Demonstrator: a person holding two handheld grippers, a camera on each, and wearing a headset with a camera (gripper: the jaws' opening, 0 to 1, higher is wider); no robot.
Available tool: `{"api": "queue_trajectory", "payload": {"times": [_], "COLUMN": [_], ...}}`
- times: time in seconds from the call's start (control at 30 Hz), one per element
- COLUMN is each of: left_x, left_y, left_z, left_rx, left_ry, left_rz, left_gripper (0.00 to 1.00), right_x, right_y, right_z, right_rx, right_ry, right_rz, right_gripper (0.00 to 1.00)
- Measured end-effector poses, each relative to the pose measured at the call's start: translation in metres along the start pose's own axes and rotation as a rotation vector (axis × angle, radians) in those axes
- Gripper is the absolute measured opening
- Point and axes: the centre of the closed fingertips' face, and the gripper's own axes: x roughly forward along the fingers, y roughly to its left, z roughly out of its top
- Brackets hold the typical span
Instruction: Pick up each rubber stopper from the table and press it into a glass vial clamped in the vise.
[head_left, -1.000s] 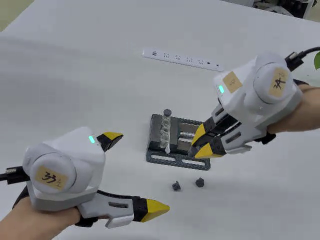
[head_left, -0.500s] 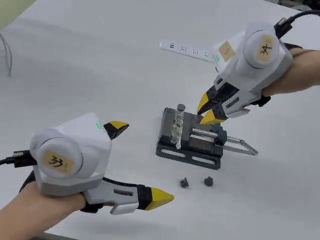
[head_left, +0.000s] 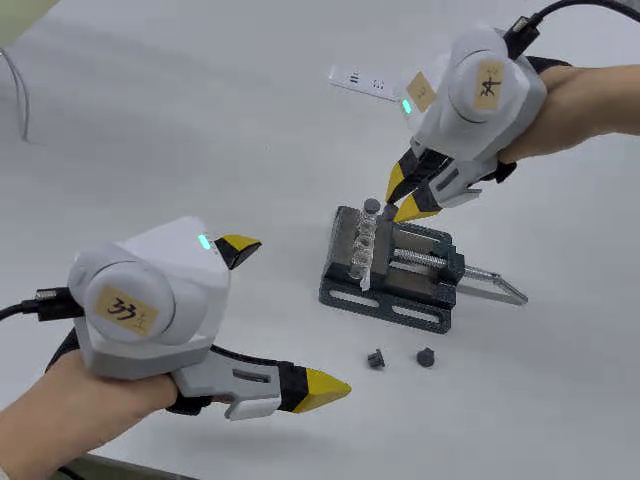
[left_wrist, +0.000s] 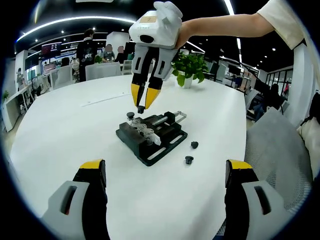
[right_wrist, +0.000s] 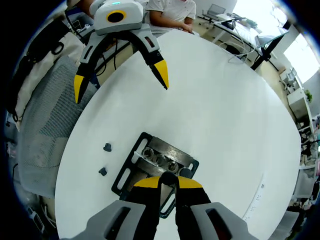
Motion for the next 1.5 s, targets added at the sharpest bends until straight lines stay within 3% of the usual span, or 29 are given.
{"api": "queue_trajectory", "payload": {"times": [0.53, 1.2, 1.5], "left_x": [-0.003, -0.002, 0.001], "left_y": [0.004, 0.007, 0.004], "left_z": [-0.007, -0.012, -0.014], "left_rx": [-0.016, -0.035, -0.039], "left_ry": [0.009, 0.009, 0.011], "left_rz": [0.01, 0.009, -0.001], "left_gripper": [0.99, 0.99, 0.99], "right_x": [0.017, 0.02, 0.019], "right_y": [-0.002, -0.004, -0.004], "right_z": [0.004, 0.0, 0.001], "right_rx": [-0.028, -0.024, 0.051], "right_ry": [0.022, 0.065, 0.072], "right_rz": [0.035, 0.042, 0.043], "right_gripper": [0.05, 0.05, 0.05]}}
